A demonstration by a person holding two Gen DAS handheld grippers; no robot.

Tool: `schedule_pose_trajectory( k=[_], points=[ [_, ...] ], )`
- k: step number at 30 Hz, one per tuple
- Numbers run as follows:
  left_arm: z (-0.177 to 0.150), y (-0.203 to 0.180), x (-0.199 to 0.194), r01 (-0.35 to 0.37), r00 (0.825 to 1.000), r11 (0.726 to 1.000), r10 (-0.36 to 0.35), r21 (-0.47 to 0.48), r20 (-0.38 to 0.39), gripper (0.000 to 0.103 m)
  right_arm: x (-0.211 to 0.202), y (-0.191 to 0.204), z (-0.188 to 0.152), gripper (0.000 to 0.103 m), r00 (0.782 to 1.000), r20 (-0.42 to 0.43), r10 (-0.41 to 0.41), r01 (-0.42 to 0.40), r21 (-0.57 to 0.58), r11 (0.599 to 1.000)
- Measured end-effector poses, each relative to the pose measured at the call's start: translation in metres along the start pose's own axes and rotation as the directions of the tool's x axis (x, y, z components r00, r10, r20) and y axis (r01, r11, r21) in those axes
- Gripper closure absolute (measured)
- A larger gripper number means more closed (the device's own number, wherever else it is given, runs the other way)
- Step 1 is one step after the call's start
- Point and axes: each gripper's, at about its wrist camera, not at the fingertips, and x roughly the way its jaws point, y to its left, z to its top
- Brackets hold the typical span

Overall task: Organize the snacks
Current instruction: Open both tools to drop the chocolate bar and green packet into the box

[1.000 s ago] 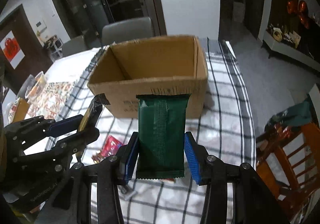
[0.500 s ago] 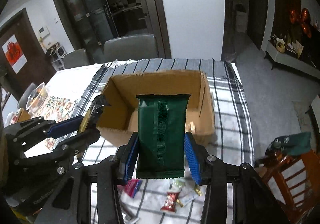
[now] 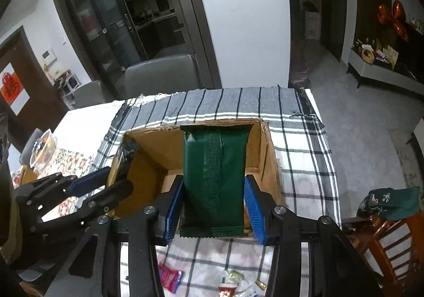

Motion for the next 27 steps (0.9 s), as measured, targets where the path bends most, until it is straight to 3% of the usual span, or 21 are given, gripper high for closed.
schedule_pose_trajectory(
  k=[3,4,5,12,17,27],
  points=[
    [0.004,0.003,0.010,-0.036,0.999,0.999,0.036,-0.002,0.004,0.064,0.008,-0.001,-0.001,0.055,0.999,0.002,-0.045,0.045,-0.013,0.999],
    [0.004,0.004,0.011,-0.046,0.999,0.999,0.046,-0.004,0.007,0.048,0.012,-0.002,-0.001,0.049,0.998,-0.012,-0.066,0.066,-0.017,0.998],
    [0.004,0.006,0.012,-0.057,0.998,0.998,0.058,-0.012,0.014,0.042,0.013,-0.004,-0.002,0.046,0.997,-0.015,-0.076,0.076,-0.015,0.997],
    [-0.002,0.007,0.010,-0.077,0.997,0.997,0.077,-0.010,0.020,0.041,0.012,-0.005,-0.009,0.046,0.996,0.007,-0.092,0.092,-0.027,0.995],
    [-0.015,0.008,-0.004,-0.092,0.995,0.996,0.092,-0.015,0.033,0.036,-0.003,0.000,-0.022,0.046,0.995,0.032,-0.095,0.096,-0.047,0.994],
    [-0.051,-0.002,-0.039,-0.087,0.995,0.996,0.086,0.007,0.050,0.036,-0.031,0.012,-0.057,0.046,0.997,0.041,-0.068,0.069,-0.045,0.997]
  ],
)
